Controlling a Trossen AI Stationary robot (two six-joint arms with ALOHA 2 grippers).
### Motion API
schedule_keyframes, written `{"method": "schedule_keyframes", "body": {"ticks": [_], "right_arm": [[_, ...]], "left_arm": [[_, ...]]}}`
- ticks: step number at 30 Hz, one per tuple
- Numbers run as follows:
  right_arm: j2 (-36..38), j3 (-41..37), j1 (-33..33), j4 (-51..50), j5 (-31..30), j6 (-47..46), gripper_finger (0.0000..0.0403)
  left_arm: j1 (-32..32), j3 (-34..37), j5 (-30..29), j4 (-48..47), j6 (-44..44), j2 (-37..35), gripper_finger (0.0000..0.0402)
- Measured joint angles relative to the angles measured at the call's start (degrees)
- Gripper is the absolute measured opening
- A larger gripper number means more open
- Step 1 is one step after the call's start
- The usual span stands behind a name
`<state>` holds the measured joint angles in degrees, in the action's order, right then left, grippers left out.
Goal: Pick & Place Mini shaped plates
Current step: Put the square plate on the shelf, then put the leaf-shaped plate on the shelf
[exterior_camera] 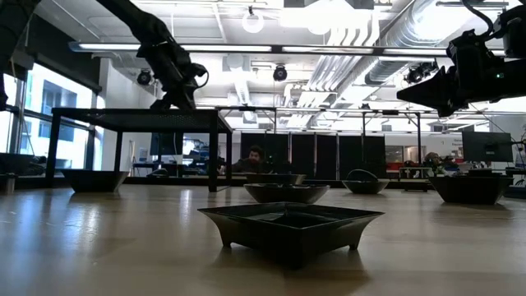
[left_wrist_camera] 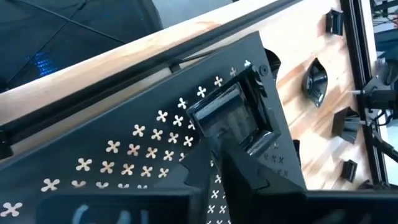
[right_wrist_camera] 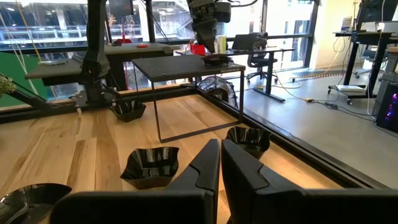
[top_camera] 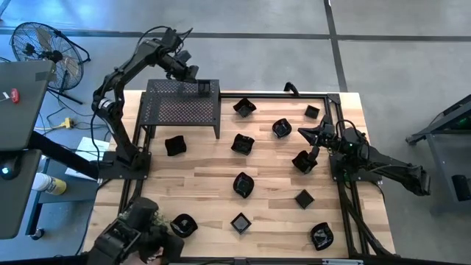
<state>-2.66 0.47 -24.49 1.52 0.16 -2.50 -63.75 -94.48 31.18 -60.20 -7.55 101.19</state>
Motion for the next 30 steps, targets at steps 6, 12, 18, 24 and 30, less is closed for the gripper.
{"method": "schedule_keyframes", "body": {"ticks": [6, 12, 18, 24, 30], "right_arm": [[0.0, 0.02, 0.0, -0.02, 0.0, -0.02, 0.0012], [0.0, 0.01, -0.02, 0.0, 0.0, -0.01, 0.0012], [0.0, 0.0, -0.01, 0.0, 0.0, -0.02, 0.0012], [0.0, 0.0, -0.02, 0.05, -1.08, -0.02, 0.0012], [0.0, 0.02, -0.01, 0.07, -1.1, 0.0, 0.0012]], "left_arm": [[0.0, -2.82, -1.58, -1.68, 2.12, 0.0, 0.0073], [2.61, -10.65, -7.2, -7.49, 8.7, -2.87, 0.0032], [13.86, -3.32, -7.98, 7.13, 7.68, -13.07, 0.001], [28.95, 18.82, -11.12, 36.77, -1.61, -24.28, 0.0002], [39.74, 41.26, -17.9, 64.47, -9.4, -33.56, 0.0001]]}}
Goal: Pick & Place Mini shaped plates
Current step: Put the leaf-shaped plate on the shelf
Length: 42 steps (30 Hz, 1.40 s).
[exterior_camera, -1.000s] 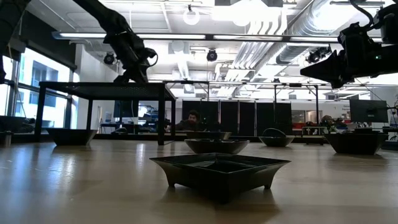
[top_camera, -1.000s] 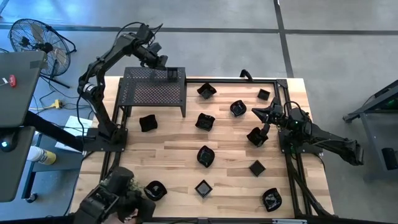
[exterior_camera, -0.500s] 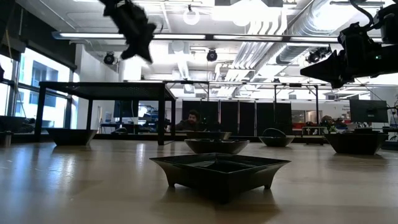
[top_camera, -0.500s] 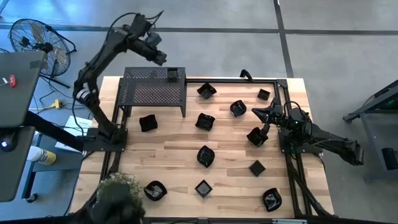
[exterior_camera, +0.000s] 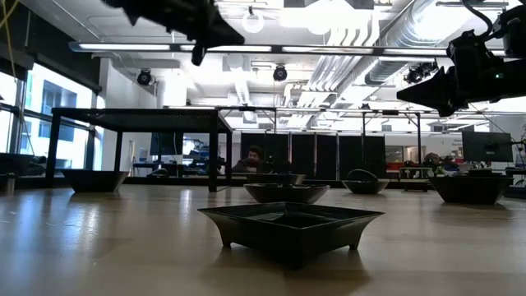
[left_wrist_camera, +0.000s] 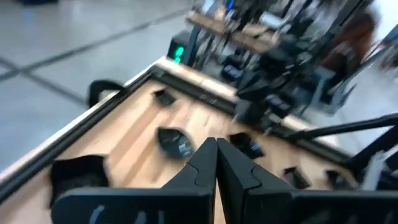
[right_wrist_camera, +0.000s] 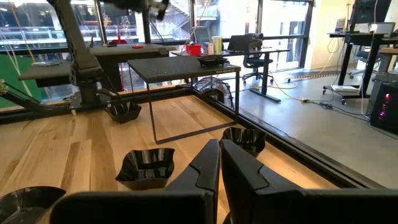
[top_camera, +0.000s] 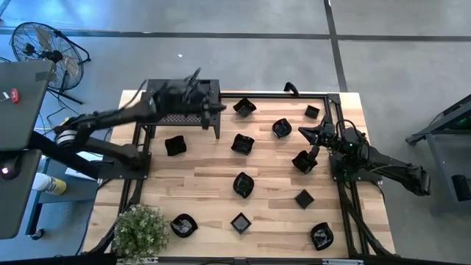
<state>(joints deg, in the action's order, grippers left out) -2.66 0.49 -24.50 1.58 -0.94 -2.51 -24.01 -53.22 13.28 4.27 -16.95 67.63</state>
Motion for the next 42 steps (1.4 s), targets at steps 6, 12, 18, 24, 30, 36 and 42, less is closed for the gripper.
{"method": "schedule_keyframes", "body": {"ticks": [6, 12, 18, 24, 30, 36, 42], "right_arm": [[-0.02, -0.02, -0.03, 4.44, 1.12, -1.26, 0.0012], [0.02, -0.02, 0.14, 15.39, 0.58, -22.53, 0.0012], [-1.22, 0.12, 0.1, 24.31, -10.86, -27.18, 0.0012], [-8.66, 9.66, -0.25, 8.43, -10.64, -31.54, 0.0002], [-24.96, 22.2, -0.3, -13.1, -11.7, -36.63, 0.0002], [-40.32, 24.81, -1.91, -16.58, -6.85, -46.52, 0.0003], [-52.56, 24.83, -7.8, -17.16, -1.8, -53.8, 0.0052]], "left_arm": [[4.21, 13.48, -6.62, 12.52, -5.77, -8.72, 0.0], [4.53, 18.81, -10.03, 11.96, -5.86, -16.52, 0.0], [4.55, 19.33, -11.33, 8.16, -4.35, -19.21, 0.0], [4.55, 19.35, -11.39, 5.91, -4.53, -19.15, 0.0], [4.53, 19.35, -11.43, 5.78, -4.55, -19.14, 0.0], [4.53, 19.33, -11.5, 4.07, -4.55, -18.86, 0.0], [4.53, 19.33, -11.46, 3.58, -5.45, -18.83, 0.0]]}}
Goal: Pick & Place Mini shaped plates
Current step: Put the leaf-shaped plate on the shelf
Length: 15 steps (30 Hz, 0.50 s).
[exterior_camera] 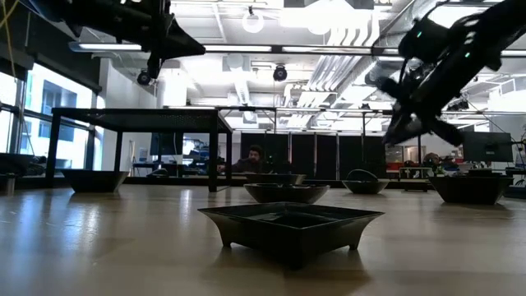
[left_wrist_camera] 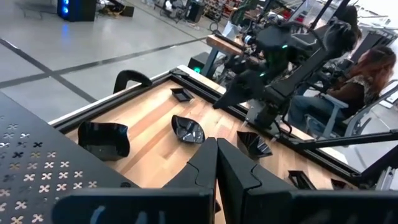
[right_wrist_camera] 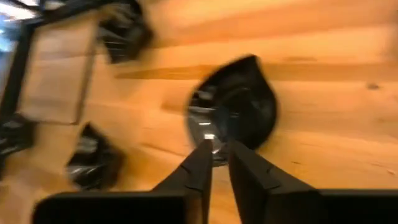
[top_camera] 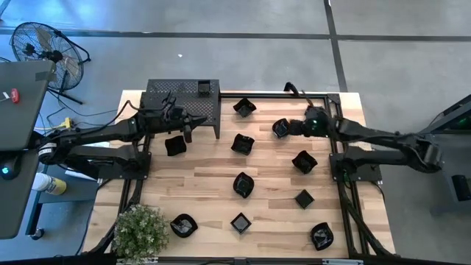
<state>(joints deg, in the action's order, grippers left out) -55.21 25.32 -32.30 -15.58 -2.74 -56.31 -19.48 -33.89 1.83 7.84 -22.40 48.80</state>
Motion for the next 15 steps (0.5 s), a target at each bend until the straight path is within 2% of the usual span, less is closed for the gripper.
{"method": "schedule_keyframes", "body": {"ticks": [7, 11, 15], "right_arm": [[-10.39, 0.0, -5.41, 2.36, 2.17, 0.53, 0.0117], [-15.57, 0.0, -6.79, 8.2, 4.94, 1.97, 0.0121], [-20.81, 0.04, -6.85, 11.19, 5.64, 2.32, 0.0102]], "left_arm": [[0.01, 0.0, 0.13, -0.55, -0.41, 0.0, 0.0], [0.01, 0.0, 0.13, -0.55, -0.41, 0.0, 0.0], [0.01, 0.0, 0.13, -0.63, -0.41, 0.0, 0.0]]}}
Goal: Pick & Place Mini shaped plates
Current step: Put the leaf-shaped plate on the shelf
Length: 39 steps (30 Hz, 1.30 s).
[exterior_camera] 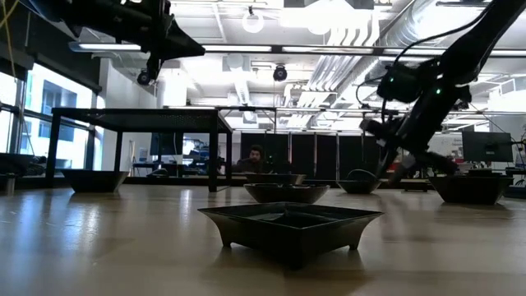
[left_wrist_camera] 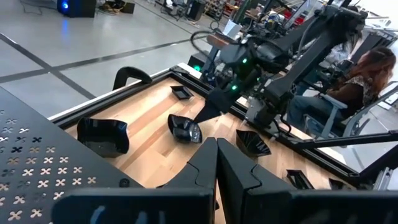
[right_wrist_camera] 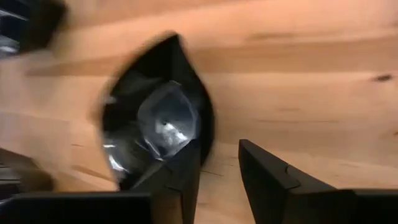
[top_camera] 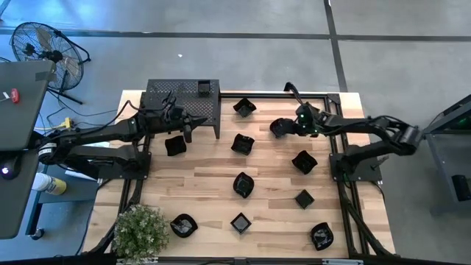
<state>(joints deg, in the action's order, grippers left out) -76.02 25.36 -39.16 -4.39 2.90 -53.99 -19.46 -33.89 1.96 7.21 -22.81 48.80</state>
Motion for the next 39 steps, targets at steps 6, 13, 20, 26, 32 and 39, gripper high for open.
{"method": "schedule_keyframes", "body": {"ticks": [6, 13, 20, 26, 32, 39], "right_arm": [[-2.35, -0.02, 0.61, 5.92, 0.41, 0.06, 0.0043], [-1.47, 0.0, 0.62, 9.68, 1.37, 0.74, 0.0011], [3.38, 4.15, 3.09, 8.76, 1.64, 5.87, 0.0003], [3.56, 8.91, 4.65, -3.67, -3.84, 4.97, 0.0021], [2.17, 8.98, 1.44, -8.27, -2.16, 3.59, 0.0081], [-6.37, 8.98, 0.53, -1.73, 2.68, 5.39, 0.0112]], "left_arm": [[0.0, 0.0, 0.0, -0.18, -0.14, 0.0, 0.0], [0.0, -0.02, -1.53, -0.24, -5.1, 0.53, 0.0], [0.0, -0.06, -1.55, -1.37, -11.34, 3.92, 0.0013], [0.0, -0.95, -0.11, -1.28, -13.29, 7.13, 0.0056], [0.0, -1.03, 0.03, -1.19, -13.39, 7.52, 0.0087], [0.0, -1.03, 0.02, -1.31, -13.31, 7.52, 0.0089]]}}
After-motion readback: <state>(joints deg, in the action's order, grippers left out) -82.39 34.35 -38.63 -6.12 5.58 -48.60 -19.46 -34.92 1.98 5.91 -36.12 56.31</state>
